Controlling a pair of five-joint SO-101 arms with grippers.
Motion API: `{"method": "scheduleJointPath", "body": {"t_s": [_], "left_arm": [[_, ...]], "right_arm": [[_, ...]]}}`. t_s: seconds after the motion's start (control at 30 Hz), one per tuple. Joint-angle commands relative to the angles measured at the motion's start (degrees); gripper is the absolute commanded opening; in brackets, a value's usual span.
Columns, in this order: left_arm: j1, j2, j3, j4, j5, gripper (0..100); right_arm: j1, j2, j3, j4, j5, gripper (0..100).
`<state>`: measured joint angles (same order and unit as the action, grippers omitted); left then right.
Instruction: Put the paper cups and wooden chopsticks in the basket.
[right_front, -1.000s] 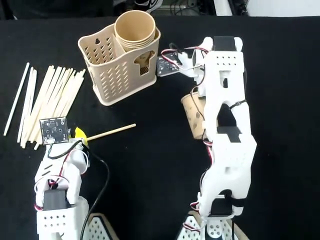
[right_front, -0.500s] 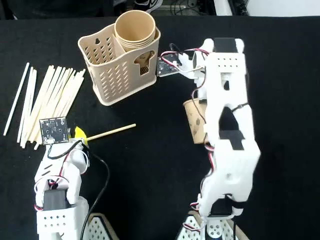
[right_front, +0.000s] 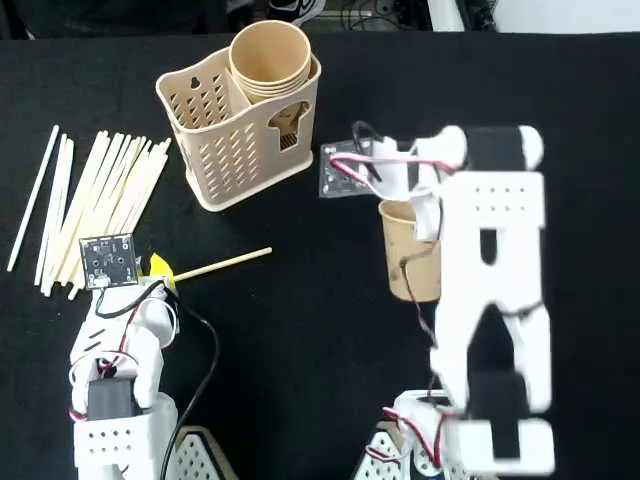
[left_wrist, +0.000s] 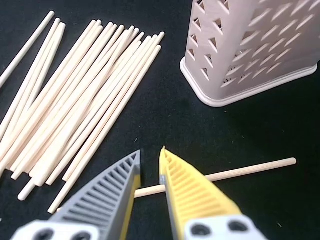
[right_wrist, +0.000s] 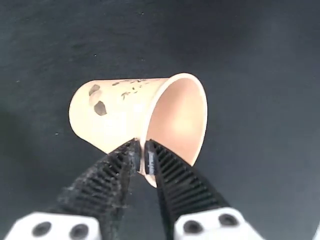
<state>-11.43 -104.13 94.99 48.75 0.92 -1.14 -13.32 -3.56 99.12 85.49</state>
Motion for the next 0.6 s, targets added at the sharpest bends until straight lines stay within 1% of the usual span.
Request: {"method": "scheduleJointPath", "body": {"t_s": [0.0, 0.13, 0.23, 0.43, 0.5, 0.57], "left_arm": [[0.04, -0.26, -0.31, -0.97, -0.62, 8], [0.04, -0.26, -0.31, -0.97, -0.62, 8], [0.04, -0.26, -0.31, -0.97, -0.62, 8], [0.04, -0.26, -0.31, -0.79, -0.62, 8], [0.04, -0.26, -0.31, -0.79, -0.62, 8], [0.04, -0.26, -0.31, -0.79, -0.62, 8]], "right_arm": [[-0.7, -8.22, 0.04, 0.09, -4.66, 1.3], [-3.87, -13.93, 0.31, -3.69, -11.43, 1.3], [-6.51, -17.45, 0.04, -8.97, -17.58, 1.3], [-9.85, -24.13, 0.66, -26.81, -30.33, 1.2], [-11.96, -24.92, 1.27, -32.44, -32.18, 1.2], [-13.98, -24.84, 3.12, -38.68, -32.18, 1.2]]}}
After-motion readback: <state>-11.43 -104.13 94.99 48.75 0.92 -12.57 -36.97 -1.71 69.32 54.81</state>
